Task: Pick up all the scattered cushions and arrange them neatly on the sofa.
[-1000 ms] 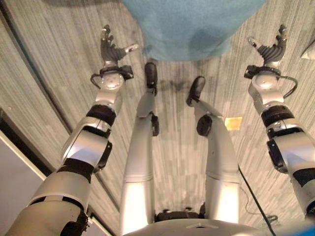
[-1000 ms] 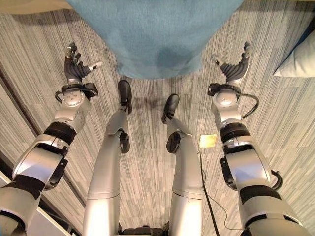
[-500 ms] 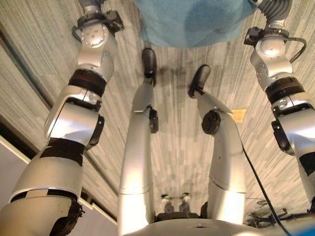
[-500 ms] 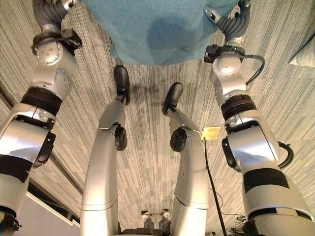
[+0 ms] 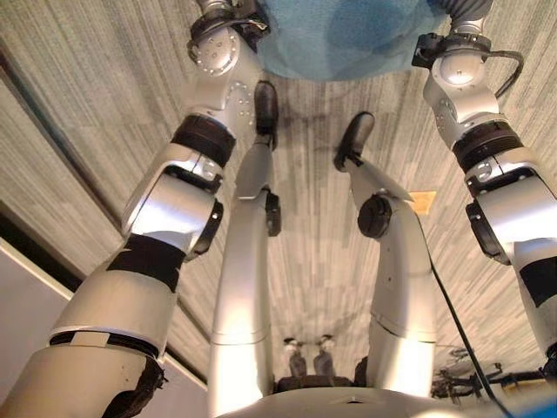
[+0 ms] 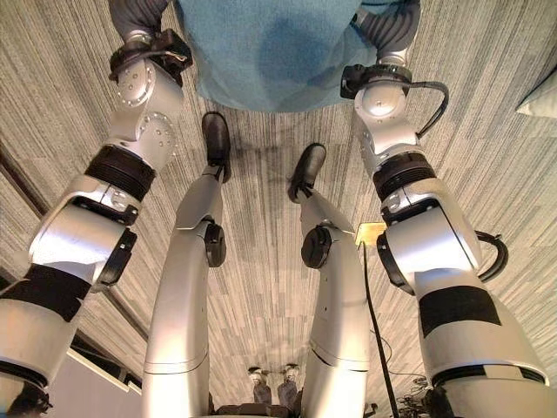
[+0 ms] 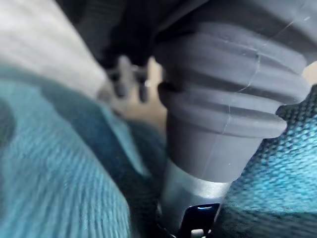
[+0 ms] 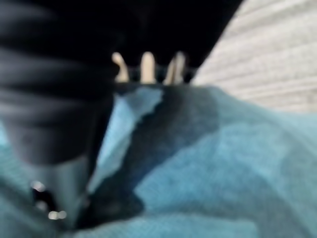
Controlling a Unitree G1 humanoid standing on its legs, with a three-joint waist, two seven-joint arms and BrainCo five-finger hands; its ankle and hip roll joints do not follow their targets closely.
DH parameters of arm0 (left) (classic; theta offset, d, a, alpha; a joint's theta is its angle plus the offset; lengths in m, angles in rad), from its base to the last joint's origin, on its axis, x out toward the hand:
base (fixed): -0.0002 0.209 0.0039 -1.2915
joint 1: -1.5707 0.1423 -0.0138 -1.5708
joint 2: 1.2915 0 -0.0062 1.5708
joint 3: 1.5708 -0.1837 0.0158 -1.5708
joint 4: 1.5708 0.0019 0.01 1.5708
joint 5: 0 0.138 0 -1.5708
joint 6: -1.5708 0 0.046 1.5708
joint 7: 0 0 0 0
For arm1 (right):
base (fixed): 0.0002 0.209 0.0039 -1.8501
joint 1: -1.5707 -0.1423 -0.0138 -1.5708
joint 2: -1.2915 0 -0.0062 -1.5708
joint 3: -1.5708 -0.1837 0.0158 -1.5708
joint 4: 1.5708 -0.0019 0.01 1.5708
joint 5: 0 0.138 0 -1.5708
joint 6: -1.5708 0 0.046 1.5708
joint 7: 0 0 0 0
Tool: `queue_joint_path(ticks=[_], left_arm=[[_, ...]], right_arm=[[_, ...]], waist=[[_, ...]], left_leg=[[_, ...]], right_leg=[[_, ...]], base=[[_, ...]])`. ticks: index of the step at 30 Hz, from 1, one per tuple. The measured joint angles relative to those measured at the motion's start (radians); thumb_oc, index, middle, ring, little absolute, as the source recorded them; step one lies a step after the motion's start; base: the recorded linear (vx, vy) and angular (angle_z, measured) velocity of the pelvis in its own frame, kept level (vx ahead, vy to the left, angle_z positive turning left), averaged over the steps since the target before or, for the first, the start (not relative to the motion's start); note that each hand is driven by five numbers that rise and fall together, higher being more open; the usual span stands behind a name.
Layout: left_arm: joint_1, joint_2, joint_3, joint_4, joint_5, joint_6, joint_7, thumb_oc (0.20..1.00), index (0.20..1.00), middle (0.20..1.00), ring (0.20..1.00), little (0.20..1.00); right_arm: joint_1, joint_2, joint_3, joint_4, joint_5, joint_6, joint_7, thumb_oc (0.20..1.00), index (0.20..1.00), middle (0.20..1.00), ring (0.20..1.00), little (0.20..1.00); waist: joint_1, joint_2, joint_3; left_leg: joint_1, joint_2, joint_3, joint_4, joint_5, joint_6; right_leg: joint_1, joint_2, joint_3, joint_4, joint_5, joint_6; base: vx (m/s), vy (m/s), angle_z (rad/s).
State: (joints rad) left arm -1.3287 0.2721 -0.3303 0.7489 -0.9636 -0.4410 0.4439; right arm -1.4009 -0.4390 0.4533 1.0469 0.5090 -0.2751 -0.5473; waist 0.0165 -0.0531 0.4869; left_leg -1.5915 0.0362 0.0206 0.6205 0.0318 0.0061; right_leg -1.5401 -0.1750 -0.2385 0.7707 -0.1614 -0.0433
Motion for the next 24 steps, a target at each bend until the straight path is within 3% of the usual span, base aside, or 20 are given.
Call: queue_joint_path(ticks=[2, 3, 6, 15, 19, 23, 24], left_arm=[[0.057, -0.030, 0.004, -0.024, -0.001, -0.028, 0.000, 1.000, 1.000, 1.000, 1.000, 1.000], [0.149, -0.029, 0.020, -0.136, 0.002, -0.043, 0.000, 1.000, 1.000, 1.000, 1.000, 1.000], [0.289, -0.026, 0.038, -0.170, 0.004, -0.065, -0.006, 1.000, 1.000, 1.000, 1.000, 1.000], [0.315, 0.026, 0.025, -0.188, 0.018, -0.064, -0.012, 1.000, 1.000, 1.000, 1.000, 1.000], [0.222, 0.036, -0.018, -0.170, 0.053, -0.061, -0.010, 1.000, 1.000, 1.000, 1.000, 1.000], [0.039, 0.080, -0.100, -0.031, 0.081, -0.021, -0.009, 1.000, 1.000, 1.000, 1.000, 1.000], [0.011, 0.124, -0.147, 0.016, 0.093, -0.003, -0.011, 1.000, 1.000, 1.000, 1.000, 1.000]], right_arm=[[0.016, -0.001, -0.001, -0.007, -0.001, 0.000, -0.001, 1.000, 1.000, 1.000, 1.000, 1.000], [0.044, -0.005, -0.002, -0.020, -0.006, -0.002, -0.001, 1.000, 1.000, 1.000, 1.000, 1.000], [0.074, -0.032, -0.012, -0.046, -0.033, -0.013, -0.001, 1.000, 1.000, 1.000, 1.000, 1.000], [0.088, -0.056, -0.025, -0.058, -0.060, -0.011, -0.005, 1.000, 1.000, 1.000, 1.000, 1.000], [0.103, -0.054, -0.044, -0.085, -0.065, -0.011, -0.005, 1.000, 1.000, 1.000, 1.000, 1.000], [0.090, -0.031, -0.021, -0.085, -0.065, -0.008, -0.003, 1.000, 1.000, 1.000, 1.000, 1.000], [0.081, -0.036, 0.008, -0.085, -0.065, -0.007, 0.009, 1.000, 1.000, 1.000, 1.000, 1.000]], waist=[[0.003, 0.000, 0.000], [0.008, 0.002, -0.003], [0.054, 0.003, -0.004], [0.080, 0.004, -0.004], [0.077, 0.004, -0.004], [0.049, 0.004, -0.004], [0.039, 0.004, -0.004]], left_leg=[[0.018, 0.000, 0.001, -0.020, 0.007, 0.002], [0.030, 0.000, 0.001, -0.029, 0.008, 0.001], [0.037, 0.007, -0.003, -0.046, 0.012, -0.001], [0.006, 0.006, -0.028, -0.002, 0.003, -0.021], [-0.004, 0.006, -0.031, 0.017, -0.001, -0.021], [-0.005, 0.006, -0.028, 0.026, -0.003, -0.018], [-0.005, 0.006, -0.027, 0.026, -0.003, -0.018]], right_leg=[[0.015, 0.002, -0.002, -0.016, 0.005, -0.002], [0.023, 0.003, -0.001, -0.023, 0.005, -0.002], [0.028, 0.015, -0.003, -0.037, 0.007, -0.005], [0.007, 0.008, -0.021, 0.014, -0.016, -0.020], [0.001, 0.004, -0.024, 0.032, -0.021, -0.024], [0.002, 0.003, -0.022, 0.033, -0.019, -0.021], [0.002, 0.004, -0.021, 0.031, -0.017, -0.020]], base=[[0.00, 0.000, 0.00], [0.00, 0.000, 0.00], [0.00, 0.000, 0.00], [0.00, 0.000, 0.01], [0.00, 0.002, 0.02], [0.00, 0.043, -0.03], [0.00, 0.064, -0.02]])
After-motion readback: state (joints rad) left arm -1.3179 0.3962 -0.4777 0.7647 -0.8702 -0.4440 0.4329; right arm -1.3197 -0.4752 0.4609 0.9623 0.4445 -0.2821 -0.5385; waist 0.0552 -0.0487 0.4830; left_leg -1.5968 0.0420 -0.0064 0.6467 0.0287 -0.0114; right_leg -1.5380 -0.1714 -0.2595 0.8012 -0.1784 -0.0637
